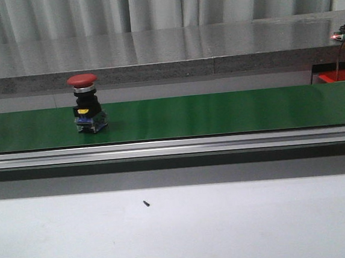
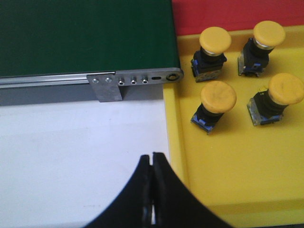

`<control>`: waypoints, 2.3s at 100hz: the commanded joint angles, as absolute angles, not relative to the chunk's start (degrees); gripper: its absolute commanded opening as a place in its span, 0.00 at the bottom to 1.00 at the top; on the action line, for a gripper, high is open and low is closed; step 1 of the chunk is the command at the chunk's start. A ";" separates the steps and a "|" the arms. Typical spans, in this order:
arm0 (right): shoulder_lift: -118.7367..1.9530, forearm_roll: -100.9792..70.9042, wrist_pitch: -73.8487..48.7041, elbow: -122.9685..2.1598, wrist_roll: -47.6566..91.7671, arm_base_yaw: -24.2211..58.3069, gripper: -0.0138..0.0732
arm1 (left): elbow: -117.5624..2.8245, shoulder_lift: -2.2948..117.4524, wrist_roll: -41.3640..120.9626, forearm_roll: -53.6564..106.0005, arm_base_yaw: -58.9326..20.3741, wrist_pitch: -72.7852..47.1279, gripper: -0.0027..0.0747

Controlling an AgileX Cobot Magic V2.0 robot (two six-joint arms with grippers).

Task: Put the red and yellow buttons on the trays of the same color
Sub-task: 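Place the red button on the belt and raise the left gripper, then lower the right gripper onto the leading red button on the belt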

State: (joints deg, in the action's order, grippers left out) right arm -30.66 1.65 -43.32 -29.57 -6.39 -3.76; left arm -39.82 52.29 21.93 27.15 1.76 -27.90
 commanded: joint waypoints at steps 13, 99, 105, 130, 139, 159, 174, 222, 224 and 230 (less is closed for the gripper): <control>-30.68 2.12 -40.13 -30.97 -5.97 -3.80 0.08 | -35.31 42.69 21.89 28.86 1.31 -20.72 0.01; -42.05 1.46 -40.97 -42.80 -5.83 -3.38 0.11 | -22.42 20.87 21.89 28.75 1.31 -15.98 0.01; -44.14 1.23 -41.74 -44.53 -5.40 -2.63 0.18 | -22.42 20.87 21.89 28.75 1.31 -15.98 0.01; -55.07 -0.58 -43.01 -52.89 -5.37 4.17 0.78 | -22.42 20.87 21.89 28.75 1.31 -15.98 0.01; -59.32 -0.64 -44.10 -56.82 -5.37 6.95 0.88 | -22.42 20.87 21.89 28.75 1.31 -15.98 0.01; -70.55 -0.64 -50.90 -68.86 -5.37 14.05 0.88 | -22.42 20.87 21.89 28.75 1.31 -15.98 0.01; -79.02 -0.64 -55.64 -78.82 -5.37 19.10 0.88 | -22.42 20.87 21.89 28.75 1.31 -15.98 0.01; -104.34 -2.78 -71.36 -108.45 11.84 28.17 0.88 | -22.42 20.87 21.89 28.75 1.31 -15.98 0.01; -105.05 -3.44 -71.42 -109.07 12.82 28.17 0.88 | -22.42 20.87 21.89 28.75 1.31 -15.98 0.01; -106.84 -4.84 -71.22 -110.57 17.08 28.17 0.88 | -22.42 20.87 21.89 28.75 1.31 -15.98 0.01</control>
State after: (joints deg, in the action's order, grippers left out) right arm -107.32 -2.81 -70.46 -106.69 11.05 28.18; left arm -20.74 20.59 21.93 27.41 1.76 -20.23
